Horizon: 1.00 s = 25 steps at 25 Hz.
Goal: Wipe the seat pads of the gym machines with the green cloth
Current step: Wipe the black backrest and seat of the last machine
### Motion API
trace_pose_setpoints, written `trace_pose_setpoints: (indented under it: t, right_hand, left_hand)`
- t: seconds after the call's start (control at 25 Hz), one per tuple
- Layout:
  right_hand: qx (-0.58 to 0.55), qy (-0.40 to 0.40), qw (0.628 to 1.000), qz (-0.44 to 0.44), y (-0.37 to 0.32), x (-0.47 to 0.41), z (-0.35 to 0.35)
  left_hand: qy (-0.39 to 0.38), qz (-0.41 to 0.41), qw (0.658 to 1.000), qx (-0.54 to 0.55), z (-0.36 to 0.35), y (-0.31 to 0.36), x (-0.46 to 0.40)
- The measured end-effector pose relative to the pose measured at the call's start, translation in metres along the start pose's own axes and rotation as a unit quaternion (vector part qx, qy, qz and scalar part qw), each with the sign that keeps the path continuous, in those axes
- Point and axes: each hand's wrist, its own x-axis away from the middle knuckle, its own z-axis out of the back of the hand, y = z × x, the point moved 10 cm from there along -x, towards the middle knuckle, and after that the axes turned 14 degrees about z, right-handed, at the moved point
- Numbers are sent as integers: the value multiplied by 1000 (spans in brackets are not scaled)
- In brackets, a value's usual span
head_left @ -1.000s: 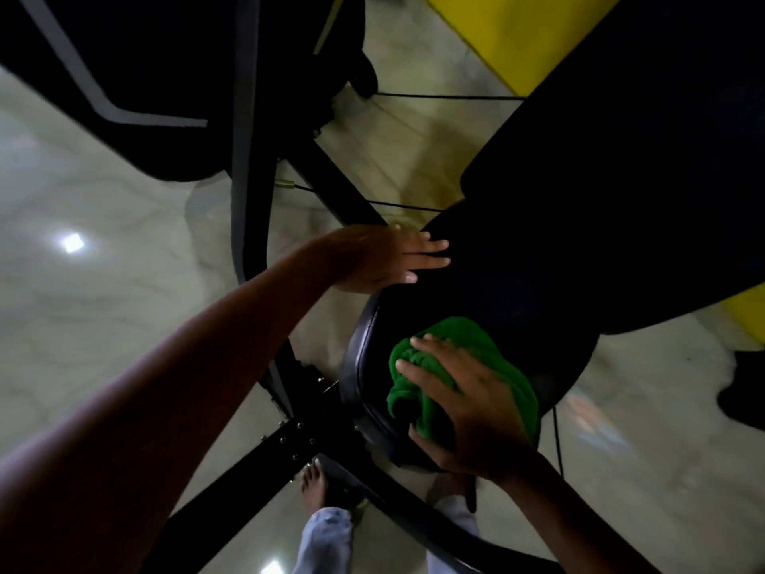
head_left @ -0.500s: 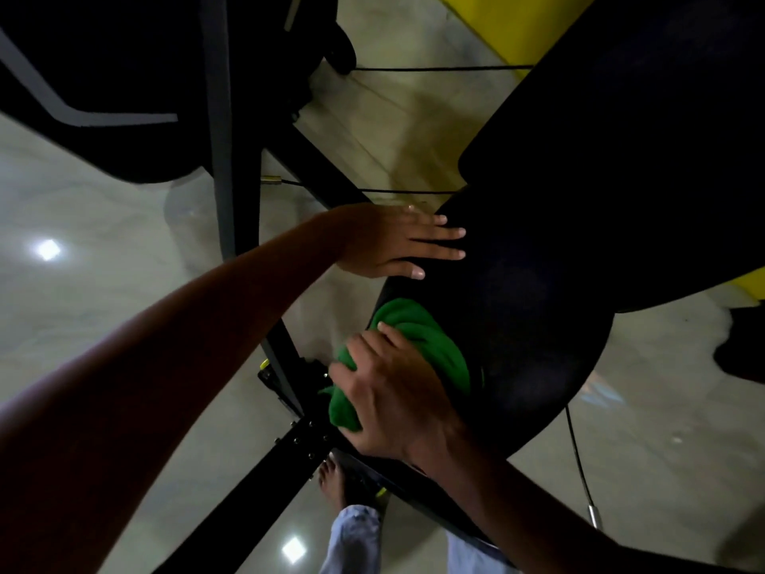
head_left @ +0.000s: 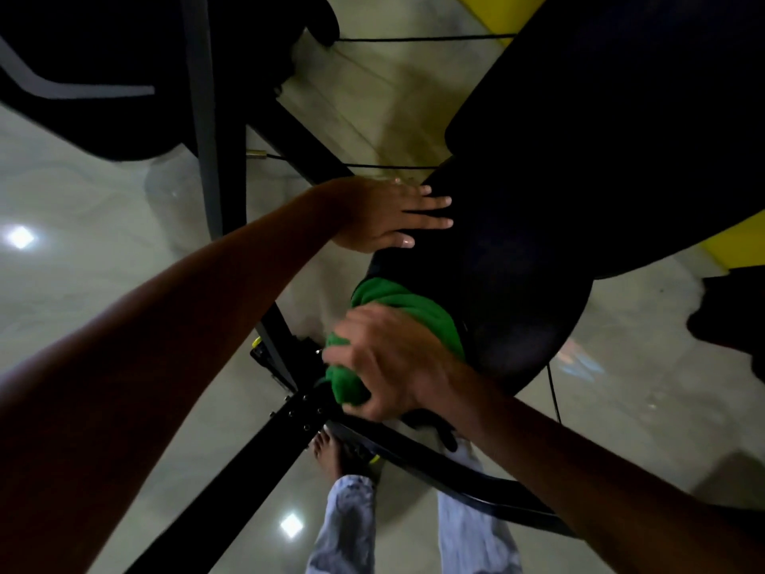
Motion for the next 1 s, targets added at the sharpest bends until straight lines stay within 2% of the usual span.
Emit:
trace_pose_setpoints:
  t: [0.08, 0.16, 0.32, 0.4, 0.56, 0.76, 0.84, 1.0]
  right_hand:
    - [-6, -24, 998, 64, -19, 10, -11]
    - [10, -28, 996, 81, -17, 9, -11]
    - [37, 20, 999, -10, -3, 11, -1]
    - [55, 16, 998, 31, -24, 19, -10]
    - [72, -43, 988, 130, -57, 59, -39]
    - [139, -8, 985, 102, -48, 70, -41]
    - [152, -1, 985, 80, -44, 65, -40]
    - [160, 26, 982, 103, -53, 87, -49]
  left_hand:
    - [-20, 23, 1000, 0, -5, 1, 2]
    - [-10, 36, 999, 8, -4, 7, 4]
    - [-24, 56, 998, 15, -6, 14, 10]
    - [-30, 64, 997, 8, -7, 19, 16]
    - [-32, 83, 996, 32, -18, 30, 34]
    - [56, 109, 989, 89, -18, 45, 49]
    - [53, 121, 986, 106, -18, 47, 50]
    - [47, 132, 982, 122, -19, 52, 55]
